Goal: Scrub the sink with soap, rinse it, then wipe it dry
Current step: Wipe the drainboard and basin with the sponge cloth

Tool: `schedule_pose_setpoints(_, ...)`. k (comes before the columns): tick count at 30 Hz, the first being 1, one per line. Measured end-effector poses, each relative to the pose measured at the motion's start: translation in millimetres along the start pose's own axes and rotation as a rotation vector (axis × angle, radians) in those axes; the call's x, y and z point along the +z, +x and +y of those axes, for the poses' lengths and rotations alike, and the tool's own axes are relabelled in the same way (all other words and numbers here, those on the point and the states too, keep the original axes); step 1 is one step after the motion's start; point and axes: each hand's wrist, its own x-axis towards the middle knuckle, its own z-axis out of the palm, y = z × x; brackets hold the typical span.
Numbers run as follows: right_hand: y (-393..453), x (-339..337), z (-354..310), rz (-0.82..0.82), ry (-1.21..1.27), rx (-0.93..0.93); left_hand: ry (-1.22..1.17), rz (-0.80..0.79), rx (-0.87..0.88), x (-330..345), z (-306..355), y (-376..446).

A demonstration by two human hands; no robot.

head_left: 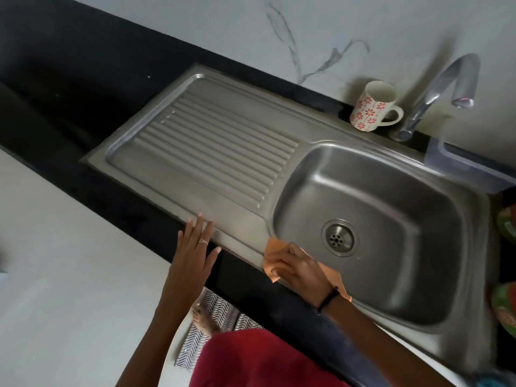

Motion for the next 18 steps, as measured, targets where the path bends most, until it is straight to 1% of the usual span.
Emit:
schedule_pose_setpoints(3, 29, 15, -20, 0.017, 0.013, -0.018, 0.029, 0.035, -0.002, -6, -22, 4)
schedule_pose_setpoints(7, 65, 31, -46, 0.028, 0.0, -0.011, 0.042, 0.057, -0.052, -18, -55, 11)
schedule_pose_setpoints(9, 82, 41, -59, 0.024, -0.014, 0.004, 0.043, 0.071, -0.046, -23, -74, 12)
schedule_pose_setpoints(18, 156, 80, -113, 0.105, -0.096, 0.075, 0.074, 0.085, -0.016, -48, -149, 35)
